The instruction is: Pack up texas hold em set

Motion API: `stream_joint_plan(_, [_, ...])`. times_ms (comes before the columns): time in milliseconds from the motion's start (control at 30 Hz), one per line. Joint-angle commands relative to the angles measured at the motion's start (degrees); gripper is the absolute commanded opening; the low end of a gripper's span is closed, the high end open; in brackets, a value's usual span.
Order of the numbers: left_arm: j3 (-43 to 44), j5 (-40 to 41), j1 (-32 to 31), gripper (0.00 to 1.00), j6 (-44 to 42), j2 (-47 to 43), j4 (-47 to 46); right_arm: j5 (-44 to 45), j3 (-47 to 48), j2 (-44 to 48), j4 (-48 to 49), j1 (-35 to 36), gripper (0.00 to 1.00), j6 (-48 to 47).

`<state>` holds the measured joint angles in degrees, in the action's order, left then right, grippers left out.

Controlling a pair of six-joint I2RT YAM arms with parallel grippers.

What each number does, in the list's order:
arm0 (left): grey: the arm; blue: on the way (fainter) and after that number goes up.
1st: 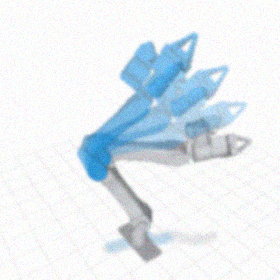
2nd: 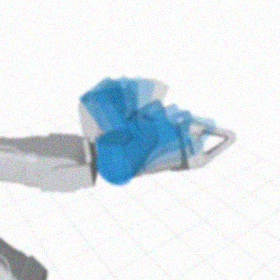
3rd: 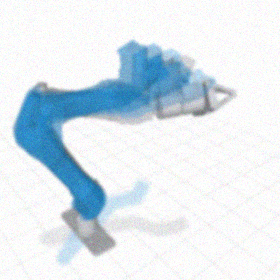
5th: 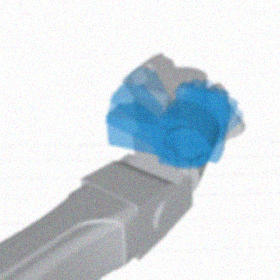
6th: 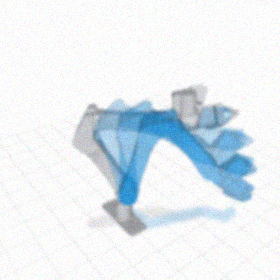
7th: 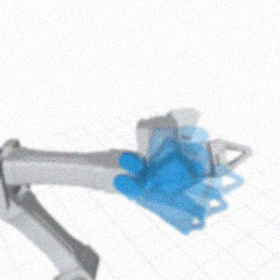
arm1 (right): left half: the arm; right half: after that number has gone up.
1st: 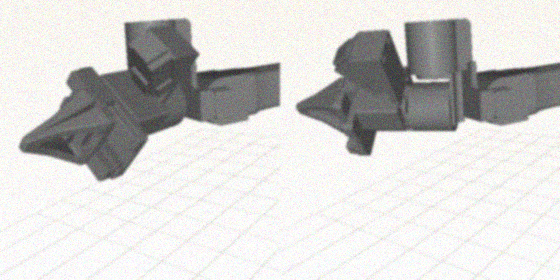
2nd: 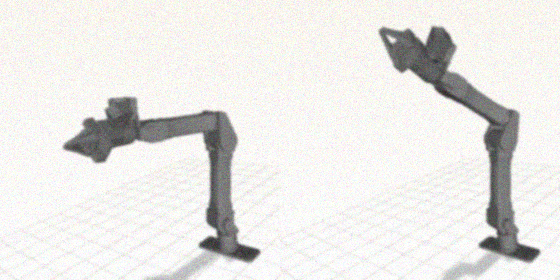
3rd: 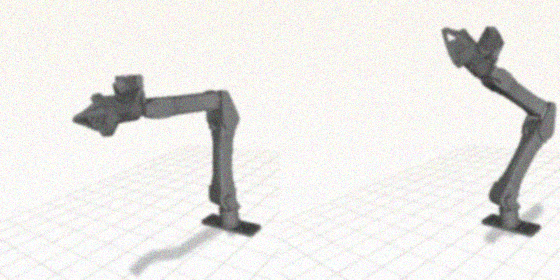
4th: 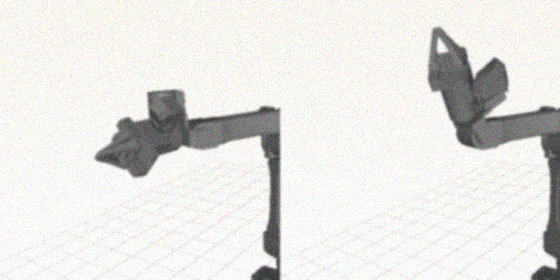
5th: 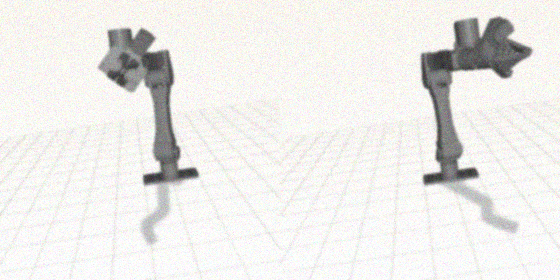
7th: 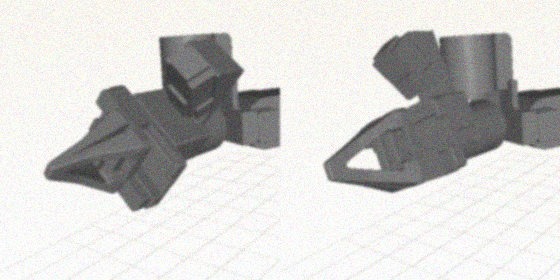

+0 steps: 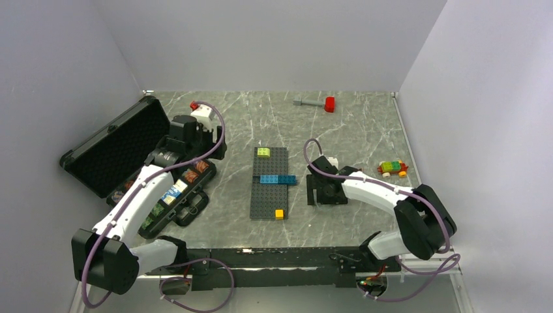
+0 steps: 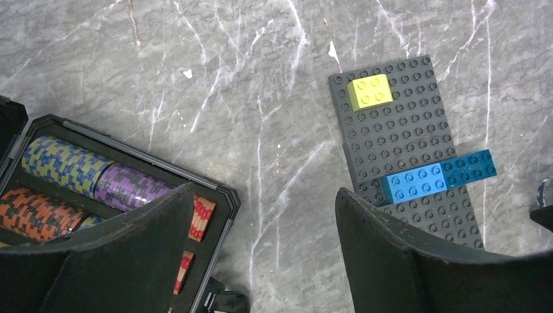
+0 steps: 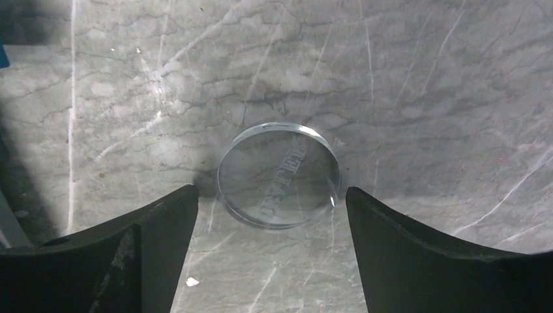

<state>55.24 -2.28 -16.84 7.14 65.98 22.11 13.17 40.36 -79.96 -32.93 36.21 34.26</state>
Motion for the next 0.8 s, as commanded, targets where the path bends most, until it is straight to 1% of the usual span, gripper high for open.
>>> stream_joint_plan(0, [1.61,-0.06,-0.83,0.83,-0.05,0.67,-0.63,-0.34,-1.21,-0.16,0.95,0.09,0.87,2.18])
stream_joint_plan(67, [1.7,-0.3,-1.14,0.83,0.07,0.89,-0.54,-0.71,-1.46,-0.32,1.44,0.09,0.86,2.43])
stream_joint_plan(167, [1.84,-0.27,-1.42,0.83,0.09,1.0,-0.51,-1.31,-1.68,-0.66,2.25,-0.04,0.81,2.56])
stream_joint_plan(233, [2.11,1.63,-2.35,0.82,-0.52,0.92,0.0,-1.91,-1.73,-1.0,2.74,0.0,0.74,2.36])
stream_joint_plan(333, [2.31,4.3,-4.42,0.82,-1.52,0.65,0.83,-2.35,-1.45,-1.01,3.04,0.01,0.57,1.71])
stream_joint_plan(367, [2.22,3.93,-4.85,0.82,-1.61,0.65,0.63,-2.17,-1.16,-0.85,3.0,0.0,0.52,1.21])
stream_joint_plan(500, [2.19,-1.15,-5.72,0.82,-0.6,1.51,-0.3,-0.77,-0.01,1.03,2.69,0.09,0.27,-1.47])
stream_joint_plan(567, [2.34,-5.21,-6.03,0.83,0.07,2.49,-0.79,-1.06,0.6,2.7,3.2,0.43,0.11,-3.87])
stream_joint_plan(600, [2.63,-7.11,-6.17,0.83,0.29,3.09,-1.04,-1.16,0.93,3.64,3.84,0.94,0.0,-5.08])
stream_joint_plan(767, [4.23,-15.18,-7.44,0.82,1.54,6.01,-1.41,-2.0,1.65,9.21,9.91,5.01,0.0,-11.33])
